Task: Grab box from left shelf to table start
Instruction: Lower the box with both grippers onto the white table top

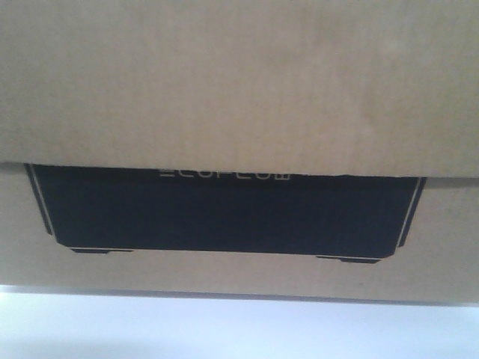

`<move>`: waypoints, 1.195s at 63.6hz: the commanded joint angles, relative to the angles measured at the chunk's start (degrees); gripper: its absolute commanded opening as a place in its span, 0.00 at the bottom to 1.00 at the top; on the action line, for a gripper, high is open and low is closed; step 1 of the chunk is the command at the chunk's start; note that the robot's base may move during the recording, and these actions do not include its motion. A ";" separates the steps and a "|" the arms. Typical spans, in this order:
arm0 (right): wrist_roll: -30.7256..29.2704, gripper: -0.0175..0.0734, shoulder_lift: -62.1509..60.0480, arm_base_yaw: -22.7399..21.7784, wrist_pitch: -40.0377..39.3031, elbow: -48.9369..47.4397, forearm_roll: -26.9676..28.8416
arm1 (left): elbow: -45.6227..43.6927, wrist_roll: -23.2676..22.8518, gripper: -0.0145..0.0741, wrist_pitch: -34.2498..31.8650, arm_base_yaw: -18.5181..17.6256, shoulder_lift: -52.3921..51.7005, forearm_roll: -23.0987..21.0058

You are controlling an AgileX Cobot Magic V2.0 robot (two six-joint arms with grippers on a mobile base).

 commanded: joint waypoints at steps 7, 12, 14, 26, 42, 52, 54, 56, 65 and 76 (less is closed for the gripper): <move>0.85 0.25 0.14 -0.27 -8.74 -1.79 1.18 | -2.88 0.17 0.15 -5.26 -0.44 -0.64 -6.89; -0.31 0.25 0.62 -0.27 -9.03 -1.79 1.18 | -2.88 0.69 0.15 -4.97 -0.44 -0.25 -6.89; -0.87 0.25 0.74 -0.27 -9.19 -1.79 1.18 | -2.88 0.69 0.15 -4.81 -0.44 -0.12 -6.89; -2.12 0.25 0.88 -0.27 -11.17 -1.79 1.18 | -2.88 0.69 0.15 -3.55 -0.44 0.36 -6.89; -2.30 0.26 1.72 -0.27 -15.68 -1.79 1.18 | -2.78 0.69 0.15 -6.11 -0.44 0.36 -4.89; -2.30 0.26 2.94 -0.27 -15.46 -1.79 1.23 | -2.78 0.69 0.15 -7.93 -0.44 0.59 -4.80; -2.30 0.26 3.25 -0.27 -15.03 -1.79 1.23 | -2.78 0.69 0.15 -8.27 -0.44 0.73 -4.80; -2.30 0.26 3.57 -0.27 -14.69 -1.79 1.29 | -2.78 0.69 0.15 -8.51 -0.44 1.14 -4.80; -2.30 0.26 4.49 -0.27 -15.08 -1.79 1.29 | -2.78 0.69 0.15 -8.49 -0.44 2.93 -4.80; -2.30 0.26 4.61 -0.27 -15.10 -1.79 1.29 | -2.78 0.69 0.16 -9.51 -0.44 3.47 -4.80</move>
